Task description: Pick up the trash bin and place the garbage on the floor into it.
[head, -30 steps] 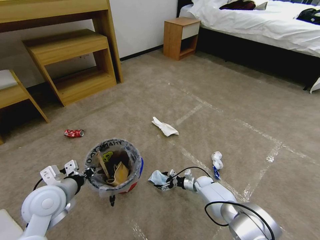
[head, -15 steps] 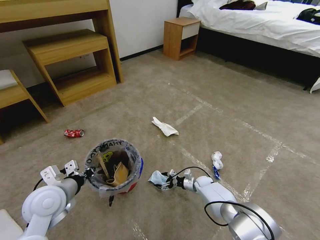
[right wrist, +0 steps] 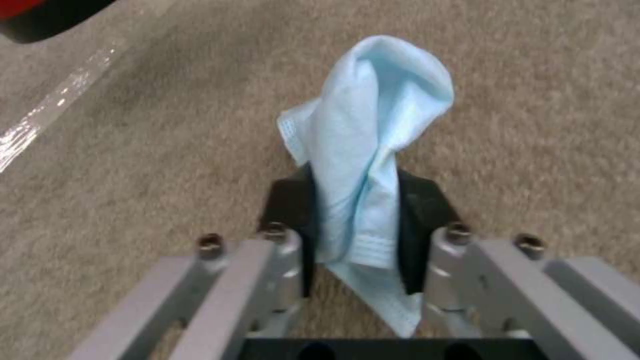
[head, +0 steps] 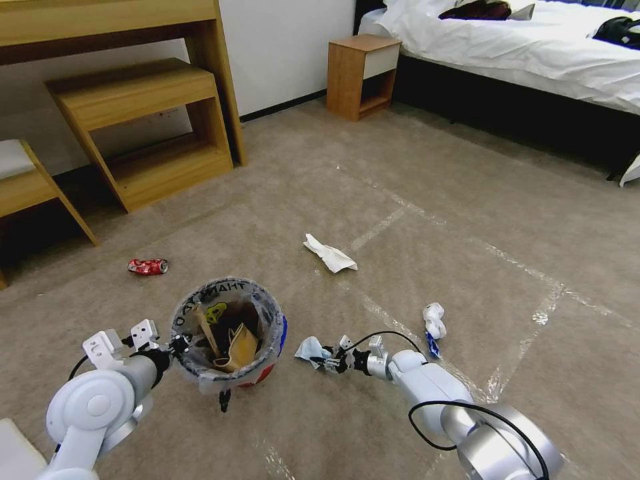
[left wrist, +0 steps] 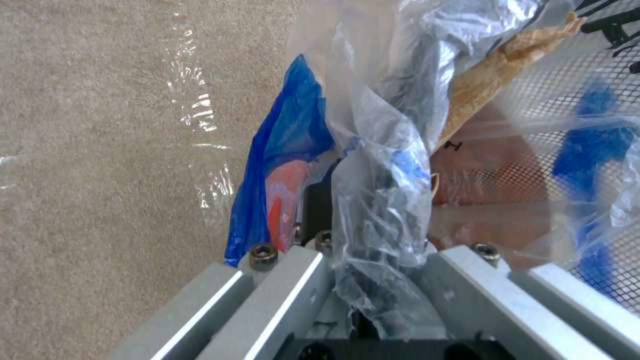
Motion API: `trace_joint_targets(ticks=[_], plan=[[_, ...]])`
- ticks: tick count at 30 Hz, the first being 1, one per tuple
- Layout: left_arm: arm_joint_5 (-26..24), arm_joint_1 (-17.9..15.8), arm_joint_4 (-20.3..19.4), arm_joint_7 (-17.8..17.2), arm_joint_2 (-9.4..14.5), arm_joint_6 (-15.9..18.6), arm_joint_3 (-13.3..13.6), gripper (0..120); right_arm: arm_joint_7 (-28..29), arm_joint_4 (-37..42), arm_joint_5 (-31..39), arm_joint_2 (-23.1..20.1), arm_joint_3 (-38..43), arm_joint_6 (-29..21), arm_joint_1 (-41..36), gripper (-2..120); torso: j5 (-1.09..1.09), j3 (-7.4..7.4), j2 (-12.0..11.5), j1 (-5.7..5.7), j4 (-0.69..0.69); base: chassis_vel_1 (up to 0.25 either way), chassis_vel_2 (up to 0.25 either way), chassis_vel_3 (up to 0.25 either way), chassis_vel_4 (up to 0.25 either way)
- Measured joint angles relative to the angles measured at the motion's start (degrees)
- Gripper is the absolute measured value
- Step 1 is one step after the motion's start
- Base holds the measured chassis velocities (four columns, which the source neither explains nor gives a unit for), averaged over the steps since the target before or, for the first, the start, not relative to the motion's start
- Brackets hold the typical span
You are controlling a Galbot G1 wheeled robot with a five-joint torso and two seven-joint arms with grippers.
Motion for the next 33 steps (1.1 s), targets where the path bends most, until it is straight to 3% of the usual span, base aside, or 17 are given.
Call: trace_joint_targets(ticks=[2, 6, 12, 17, 28, 33], plan=[[0.04, 0.02, -0.01, 0.00, 0.00, -0.10, 0.00, 0, 0.26, 0.34, 0.30, -0.04, -0.33, 0.01, 0.07, 11, 0.00, 0.00, 0.00, 0.00, 0.00, 0.000, 0.000, 0.000, 0.000], [0.09, 0.06, -0.01, 0.00, 0.01, -0.14, 0.00, 0, 0.57, 0.61, 0.55, -0.04, -0.38, 0.13, 0.11, 1, 0.00, 0.00, 0.00, 0.00, 0.00, 0.000, 0.000, 0.000, 0.000], [-0.05, 0.05, -0.18, -0.09, 0.08, -0.16, -0.01, 0, 0.40, 3.10, 1.20, -1.16, -0.29, 0.47, -0.31, 0, 0.00, 0.00, 0.00, 0.00, 0.01, 0.000, 0.000, 0.000, 0.000], [-1.16, -0.11, -0.79, -0.79, 0.70, -0.16, -0.34, 0, 0.14, 11.63, 3.94, -4.26, 0.27, 1.51, -1.22, 0, 0.01, 0.00, 0.00, 0.00, 0.00, 0.000, 0.000, 0.000, 0.000], [-2.60, -0.40, -2.21, -1.99, 1.40, -0.16, -0.56, 0, -0.46, 18.78, 0.87, -7.36, 6.23, 11.56, 1.88, 0, 0.00, 0.00, 0.00, 0.00, 0.00, 0.000, 0.000, 0.000, 0.000], [-3.03, -0.43, -2.57, -2.29, 1.55, -0.16, -0.71, 0, 0.42, 23.64, 3.57, -8.76, 7.12, 11.60, 3.06, 0, 0.01, 0.01, 0.00, 0.00, 0.01, 0.000, 0.000, 0.000, 0.000]])
